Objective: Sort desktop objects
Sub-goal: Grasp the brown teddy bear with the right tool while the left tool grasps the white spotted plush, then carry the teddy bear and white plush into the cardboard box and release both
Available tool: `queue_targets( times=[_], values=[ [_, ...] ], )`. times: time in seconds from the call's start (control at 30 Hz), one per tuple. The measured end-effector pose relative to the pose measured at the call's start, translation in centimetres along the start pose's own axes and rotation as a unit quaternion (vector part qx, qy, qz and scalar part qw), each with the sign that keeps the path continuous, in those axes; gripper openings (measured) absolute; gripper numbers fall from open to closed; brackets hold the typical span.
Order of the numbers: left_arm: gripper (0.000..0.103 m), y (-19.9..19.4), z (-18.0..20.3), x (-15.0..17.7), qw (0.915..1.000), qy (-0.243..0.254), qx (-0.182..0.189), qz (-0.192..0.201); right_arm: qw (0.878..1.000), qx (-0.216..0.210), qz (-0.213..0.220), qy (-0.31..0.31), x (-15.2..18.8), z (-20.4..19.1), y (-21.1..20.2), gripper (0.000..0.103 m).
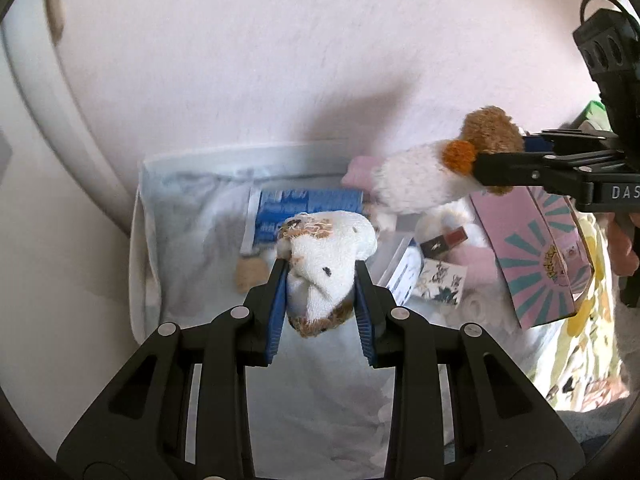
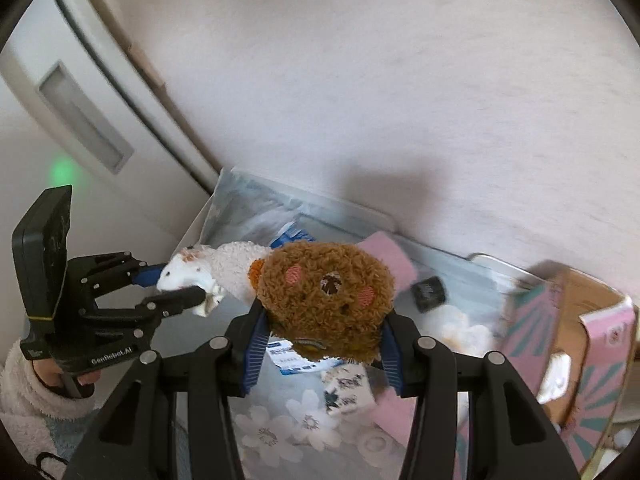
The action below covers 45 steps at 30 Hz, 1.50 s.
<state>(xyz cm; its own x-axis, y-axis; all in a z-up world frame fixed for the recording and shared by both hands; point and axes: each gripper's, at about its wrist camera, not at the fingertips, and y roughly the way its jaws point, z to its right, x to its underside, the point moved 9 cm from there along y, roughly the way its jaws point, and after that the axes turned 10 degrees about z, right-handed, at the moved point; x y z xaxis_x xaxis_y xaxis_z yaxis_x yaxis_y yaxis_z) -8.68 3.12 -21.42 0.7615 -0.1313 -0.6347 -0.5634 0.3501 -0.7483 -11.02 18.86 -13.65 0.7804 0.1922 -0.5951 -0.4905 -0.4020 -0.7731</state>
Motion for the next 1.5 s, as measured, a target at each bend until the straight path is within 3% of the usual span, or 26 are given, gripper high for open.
queue_targets(
  times=[0.4, 0.67, 0.9, 1.13, 1.23, 1.37, 1.5],
  values=[
    [0.028, 0.3, 7.5, -7.4, 0.9946, 0.077, 0.057, 0.041, 0.990, 0.092, 0.058, 0.092, 0.9, 8.8, -8.5, 0.045],
    [0.028, 2.8, 15.8, -10.9, 0.9830, 0.138, 0.115, 0.041, 0.972, 0.143, 0.071, 0.171, 5.4, 14.6, -13.1, 0.045],
    [0.028, 4.3, 23.8, -12.0, 0.9686, 0.187, 0.162, 0.025, 0.952, 0.196, 0.070, 0.226, 9.5, 18.6, -15.9, 0.045],
    [0.028, 8.4, 32.2, -12.2, 0.9501, 0.245, 0.194, -0.002, 0.937, 0.234, 0.055, 0.255, 12.9, 20.8, -15.5, 0.046],
    [0.028, 10.9, 35.0, -11.3, 0.9430, 0.267, 0.198, -0.023, 0.931, 0.223, 0.058, 0.284, 14.1, 21.4, -14.4, 0.046],
    [0.028, 14.3, 36.4, -9.5, 0.9368, 0.293, 0.184, -0.053, 0.925, 0.215, 0.052, 0.309, 15.1, 21.9, -12.4, 0.046],
    [0.028, 15.9, 35.0, -8.9, 0.9359, 0.304, 0.166, -0.065, 0.919, 0.222, 0.054, 0.321, 15.2, 22.3, -11.3, 0.046]
  ],
)
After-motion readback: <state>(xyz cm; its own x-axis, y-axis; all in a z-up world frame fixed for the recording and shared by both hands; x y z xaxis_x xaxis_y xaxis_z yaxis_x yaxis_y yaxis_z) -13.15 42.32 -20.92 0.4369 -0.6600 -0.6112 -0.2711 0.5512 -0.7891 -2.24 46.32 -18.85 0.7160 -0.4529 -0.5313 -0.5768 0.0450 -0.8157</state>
